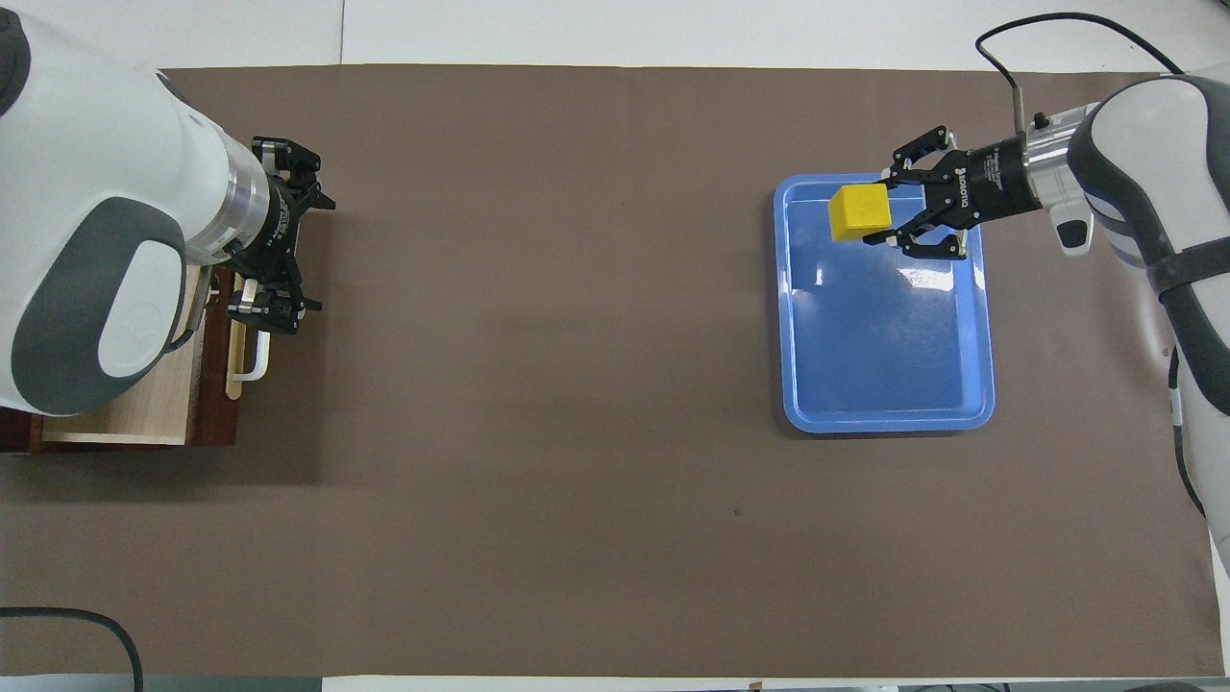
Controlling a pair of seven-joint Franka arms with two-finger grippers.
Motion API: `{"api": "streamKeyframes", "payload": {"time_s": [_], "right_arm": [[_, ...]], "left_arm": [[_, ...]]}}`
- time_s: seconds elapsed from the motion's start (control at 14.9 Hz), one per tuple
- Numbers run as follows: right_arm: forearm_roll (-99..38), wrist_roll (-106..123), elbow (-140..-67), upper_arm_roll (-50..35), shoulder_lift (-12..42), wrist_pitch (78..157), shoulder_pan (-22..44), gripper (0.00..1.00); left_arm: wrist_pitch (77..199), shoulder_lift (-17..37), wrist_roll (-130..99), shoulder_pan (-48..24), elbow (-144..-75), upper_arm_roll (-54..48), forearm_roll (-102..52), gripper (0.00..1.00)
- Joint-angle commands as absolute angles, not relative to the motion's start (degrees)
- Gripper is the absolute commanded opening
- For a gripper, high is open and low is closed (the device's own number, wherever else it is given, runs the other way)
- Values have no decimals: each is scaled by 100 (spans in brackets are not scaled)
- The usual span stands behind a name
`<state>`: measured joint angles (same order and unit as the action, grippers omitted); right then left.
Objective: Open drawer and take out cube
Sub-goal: 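Lower the cube into the tray and open the right gripper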
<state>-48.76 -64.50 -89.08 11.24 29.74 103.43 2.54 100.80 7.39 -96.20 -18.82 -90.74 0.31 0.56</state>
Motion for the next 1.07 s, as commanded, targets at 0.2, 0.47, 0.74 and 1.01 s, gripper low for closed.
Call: {"api": "streamKeyframes", "payload": {"time_s": [0.2, 0.47, 0.74, 1.01], "right_arm": [[-4966, -5862, -10089, 1371, 2628, 10827, 158, 0], [-4992, -5854, -10519, 1362, 2505, 11223, 237, 0], [-4992, -5467, -10836, 1362, 2417, 11382, 264, 0], [-4992, -4976, -10986, 1354, 2347, 11373, 360, 0]], "left_arm": [[9607, 493, -8361, -1688, -9132, 26, -9, 100], [9378, 405, -7586, -1565, -9123, 26, -18, 100], [9221, 387, -6726, -1328, -9097, 18, -17, 100], [9132, 334, -5927, -1188, -9123, 26, -18, 100]]}}
